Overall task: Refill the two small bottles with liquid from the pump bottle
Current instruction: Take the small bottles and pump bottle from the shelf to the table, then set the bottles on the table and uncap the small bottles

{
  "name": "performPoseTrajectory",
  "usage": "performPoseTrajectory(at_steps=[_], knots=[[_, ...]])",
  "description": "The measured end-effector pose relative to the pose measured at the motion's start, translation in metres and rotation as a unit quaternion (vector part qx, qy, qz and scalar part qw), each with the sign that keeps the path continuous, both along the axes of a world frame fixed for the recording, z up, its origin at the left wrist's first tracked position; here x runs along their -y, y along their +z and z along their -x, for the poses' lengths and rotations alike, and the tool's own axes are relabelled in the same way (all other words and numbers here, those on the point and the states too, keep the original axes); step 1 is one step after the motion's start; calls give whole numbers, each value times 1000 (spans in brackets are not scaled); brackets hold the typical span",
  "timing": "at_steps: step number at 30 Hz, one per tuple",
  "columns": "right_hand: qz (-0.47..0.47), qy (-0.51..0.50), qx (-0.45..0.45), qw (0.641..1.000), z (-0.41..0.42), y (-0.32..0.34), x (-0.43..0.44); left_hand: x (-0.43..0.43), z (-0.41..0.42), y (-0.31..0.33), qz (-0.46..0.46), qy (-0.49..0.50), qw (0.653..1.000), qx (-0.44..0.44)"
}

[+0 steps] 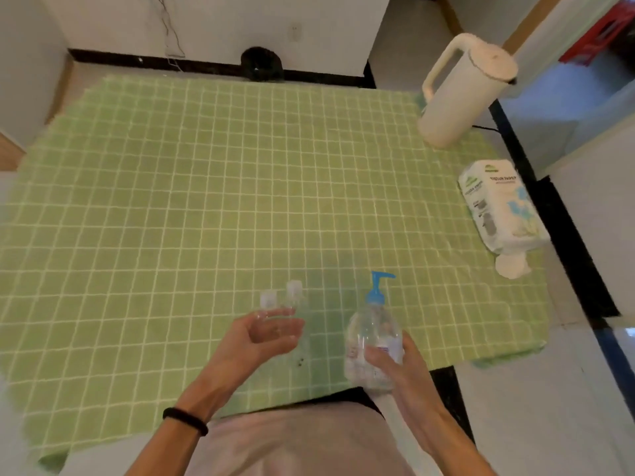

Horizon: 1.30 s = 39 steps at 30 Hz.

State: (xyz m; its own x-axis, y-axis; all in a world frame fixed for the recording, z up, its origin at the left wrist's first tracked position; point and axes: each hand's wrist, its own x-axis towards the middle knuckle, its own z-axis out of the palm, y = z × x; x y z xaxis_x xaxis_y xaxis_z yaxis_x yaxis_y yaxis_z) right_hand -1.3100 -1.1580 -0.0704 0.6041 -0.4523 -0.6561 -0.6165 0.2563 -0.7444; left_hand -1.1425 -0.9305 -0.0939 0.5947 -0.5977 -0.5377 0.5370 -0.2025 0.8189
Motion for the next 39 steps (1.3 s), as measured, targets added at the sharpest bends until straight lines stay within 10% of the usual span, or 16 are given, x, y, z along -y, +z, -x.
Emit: performPoseTrajectory(at_steps=[16,39], knots=[[214,84,104,968,-40,-124,227,226,-8,-116,-50,-3,972,231],[337,78,280,896,-30,-180,242,253,5,-143,51,-45,928,367]])
